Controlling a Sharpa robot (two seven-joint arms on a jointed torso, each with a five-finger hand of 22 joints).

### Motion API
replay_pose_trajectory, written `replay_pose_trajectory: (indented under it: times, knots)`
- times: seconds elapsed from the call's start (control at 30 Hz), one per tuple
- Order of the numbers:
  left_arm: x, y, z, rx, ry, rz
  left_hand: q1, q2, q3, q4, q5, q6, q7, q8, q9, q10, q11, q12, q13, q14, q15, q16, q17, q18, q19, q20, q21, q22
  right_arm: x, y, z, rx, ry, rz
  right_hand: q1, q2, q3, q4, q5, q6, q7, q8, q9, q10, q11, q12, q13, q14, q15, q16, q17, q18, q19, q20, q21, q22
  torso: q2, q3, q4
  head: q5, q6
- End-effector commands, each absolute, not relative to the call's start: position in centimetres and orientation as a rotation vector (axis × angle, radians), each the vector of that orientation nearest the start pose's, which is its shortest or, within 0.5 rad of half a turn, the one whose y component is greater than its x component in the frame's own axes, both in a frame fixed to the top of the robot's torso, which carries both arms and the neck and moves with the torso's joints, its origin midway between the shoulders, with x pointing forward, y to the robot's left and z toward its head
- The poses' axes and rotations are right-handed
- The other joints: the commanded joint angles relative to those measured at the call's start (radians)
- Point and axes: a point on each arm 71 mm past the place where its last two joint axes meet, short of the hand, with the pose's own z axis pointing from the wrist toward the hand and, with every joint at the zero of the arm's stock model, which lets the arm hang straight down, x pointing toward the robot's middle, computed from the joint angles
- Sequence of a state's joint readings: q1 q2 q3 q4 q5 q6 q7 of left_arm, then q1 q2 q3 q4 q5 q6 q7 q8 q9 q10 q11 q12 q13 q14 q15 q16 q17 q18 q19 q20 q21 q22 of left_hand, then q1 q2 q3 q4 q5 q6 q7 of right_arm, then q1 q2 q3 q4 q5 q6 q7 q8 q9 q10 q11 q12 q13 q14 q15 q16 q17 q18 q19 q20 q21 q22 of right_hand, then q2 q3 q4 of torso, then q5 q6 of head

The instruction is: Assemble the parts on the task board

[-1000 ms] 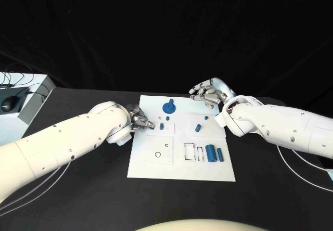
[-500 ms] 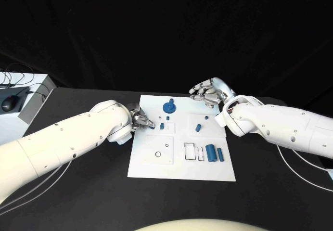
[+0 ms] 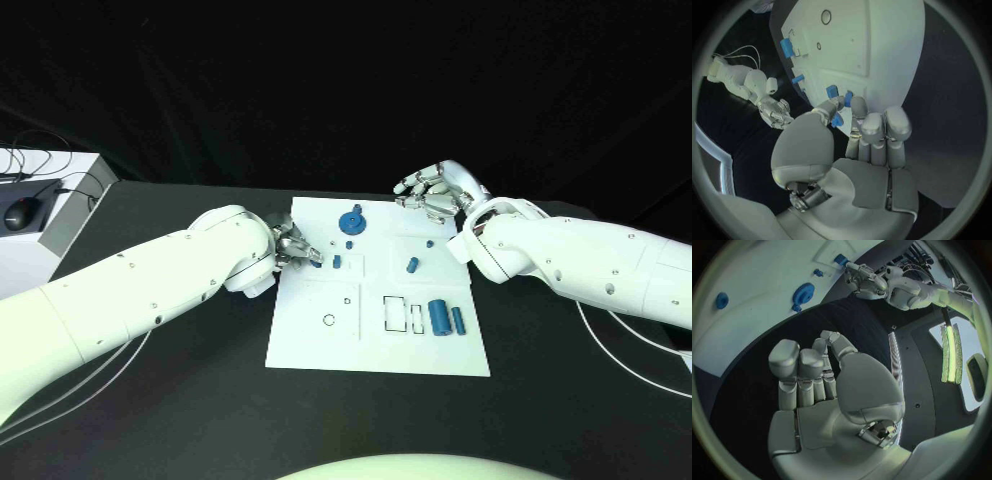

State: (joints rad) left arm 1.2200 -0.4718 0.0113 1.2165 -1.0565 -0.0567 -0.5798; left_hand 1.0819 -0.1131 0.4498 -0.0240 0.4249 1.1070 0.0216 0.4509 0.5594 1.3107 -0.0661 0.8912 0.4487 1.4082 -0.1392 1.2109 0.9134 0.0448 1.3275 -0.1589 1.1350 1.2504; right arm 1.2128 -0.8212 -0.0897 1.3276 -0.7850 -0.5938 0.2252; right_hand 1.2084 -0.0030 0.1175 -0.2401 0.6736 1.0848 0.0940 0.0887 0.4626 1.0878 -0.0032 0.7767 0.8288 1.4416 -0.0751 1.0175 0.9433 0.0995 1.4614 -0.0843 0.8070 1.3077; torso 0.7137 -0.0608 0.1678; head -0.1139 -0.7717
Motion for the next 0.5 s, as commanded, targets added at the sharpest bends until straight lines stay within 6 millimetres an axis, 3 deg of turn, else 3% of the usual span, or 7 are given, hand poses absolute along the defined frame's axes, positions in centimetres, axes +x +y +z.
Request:
replay_pose_trajectory:
  times: [0.03,0.13,0.23,0.3,0.5]
  knots:
    - [52.89,11.25,-22.15,-0.304,2.228,-0.431,0.037,0.049,0.033,-0.039,0.000,0.097,-0.083,0.007,0.275,0.057,-0.046,-0.007,0.003,0.002,-0.002,0.007,0.004,-0.010,0.008,-0.001,0.006,0.003,51.80,-25.97,-18.80,0.429,1.418,0.883,0.001,-0.003,0.006,-0.002,0.004,0.002,0.005,-0.004,0.001,-0.006,0.000,-0.002,-0.001,0.001,0.001,0.000,0.001,0.004,0.061,-0.005,0.001,0.104,0.000,-0.0002,0.0007,0.000,-0.001]
    - [52.92,11.18,-22.13,-0.303,2.227,-0.433,0.033,0.048,0.038,-0.043,0.010,0.103,-0.084,0.008,0.282,0.062,-0.046,-0.010,0.007,0.004,-0.001,0.012,0.010,-0.012,0.009,0.000,0.009,0.005,51.80,-25.98,-18.80,0.429,1.418,0.883,0.000,-0.003,0.009,-0.006,0.006,0.003,0.005,-0.004,0.002,-0.006,-0.001,-0.001,-0.001,0.001,0.000,0.001,0.002,0.004,0.061,-0.005,0.006,0.105,-0.001,-0.0006,0.0007,-0.001,-0.001]
    - [52.93,11.10,-22.12,-0.301,2.227,-0.434,0.018,0.037,0.052,-0.053,0.066,0.115,-0.086,0.006,0.286,0.072,-0.046,-0.012,0.009,0.007,0.002,0.023,0.023,-0.014,0.011,0.002,0.015,0.010,51.80,-25.97,-18.81,0.429,1.419,0.883,0.002,-0.001,0.012,-0.008,0.013,0.003,0.006,-0.004,0.002,-0.007,0.000,-0.002,-0.002,0.001,0.000,0.002,0.003,0.004,0.061,-0.005,0.005,0.105,0.000,-0.0010,0.0008,0.000,-0.001]
    - [52.94,11.03,-22.12,-0.299,2.226,-0.436,-0.004,0.038,0.069,-0.072,0.066,0.123,-0.086,-0.007,0.297,0.080,-0.046,-0.024,0.016,0.004,0.002,0.028,0.026,-0.015,0.008,0.002,0.019,0.013,51.80,-25.97,-18.81,0.429,1.419,0.883,0.002,-0.001,0.012,-0.008,0.013,0.003,0.006,-0.004,0.002,-0.007,0.000,-0.002,-0.002,0.001,0.000,0.002,0.003,0.004,0.061,-0.005,0.005,0.105,-0.001,-0.0008,0.0006,0.000,-0.002]
    - [52.95,10.88,-22.10,-0.293,2.225,-0.439,-0.008,0.046,0.065,-0.073,0.067,0.130,-0.087,-0.013,0.305,0.084,-0.045,-0.026,0.023,0.007,0.004,0.032,0.031,-0.016,0.010,0.004,0.023,0.015,51.80,-25.98,-18.80,0.428,1.419,0.884,0.001,-0.002,0.014,-0.009,0.015,0.003,0.005,-0.004,0.003,-0.006,-0.001,-0.002,-0.002,0.001,0.000,0.002,0.002,0.004,0.061,-0.005,0.006,0.105,0.000,-0.0008,0.0007,-0.001,-0.003]
